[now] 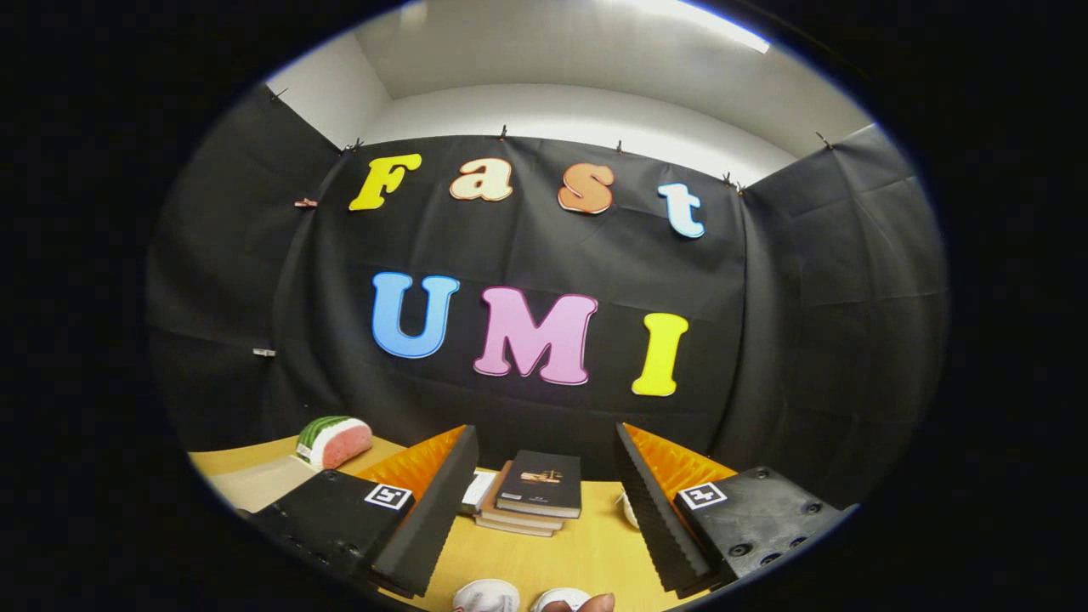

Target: Open the storage box then place both shoes into the box .Put the left shoe in first, then the right shoe, with the right side of both shoes facing outward in a uniform manner.

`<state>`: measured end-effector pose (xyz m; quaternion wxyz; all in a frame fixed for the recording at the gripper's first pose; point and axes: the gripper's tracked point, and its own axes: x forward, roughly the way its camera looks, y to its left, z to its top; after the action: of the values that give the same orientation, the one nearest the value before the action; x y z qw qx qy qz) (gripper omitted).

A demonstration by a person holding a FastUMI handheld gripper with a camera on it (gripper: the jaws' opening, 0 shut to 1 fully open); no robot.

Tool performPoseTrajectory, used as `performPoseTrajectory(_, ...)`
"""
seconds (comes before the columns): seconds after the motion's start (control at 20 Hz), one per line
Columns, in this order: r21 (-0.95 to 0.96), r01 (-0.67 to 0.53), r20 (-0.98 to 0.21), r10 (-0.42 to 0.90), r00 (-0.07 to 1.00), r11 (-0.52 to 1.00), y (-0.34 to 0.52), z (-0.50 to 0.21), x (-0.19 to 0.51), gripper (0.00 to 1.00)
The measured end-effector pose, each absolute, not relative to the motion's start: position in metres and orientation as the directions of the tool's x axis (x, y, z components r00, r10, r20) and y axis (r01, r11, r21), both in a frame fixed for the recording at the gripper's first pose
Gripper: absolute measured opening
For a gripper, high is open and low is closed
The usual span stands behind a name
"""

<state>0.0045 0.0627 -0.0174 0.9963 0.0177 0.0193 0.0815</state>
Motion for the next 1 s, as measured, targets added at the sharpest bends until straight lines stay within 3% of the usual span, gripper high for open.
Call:
performPoseTrajectory(0.3,0.206,-0.438,-0.152,0.471,0.869,0.875,0.136,-0.048,-0.013,0.98)
performPoseTrajectory(0.5,0.387,-0.516,-0.255,0.627,0.736,0.764,0.174,-0.083,-0.026,0.98)
performPoseTrajectory(0.7,0.626,-0.464,-0.336,0.754,0.564,0.626,0.209,-0.129,-0.047,0.98)
performPoseTrajectory(1.0,0.849,-0.250,-0.392,0.873,0.290,0.465,0.260,-0.199,-0.093,0.98)
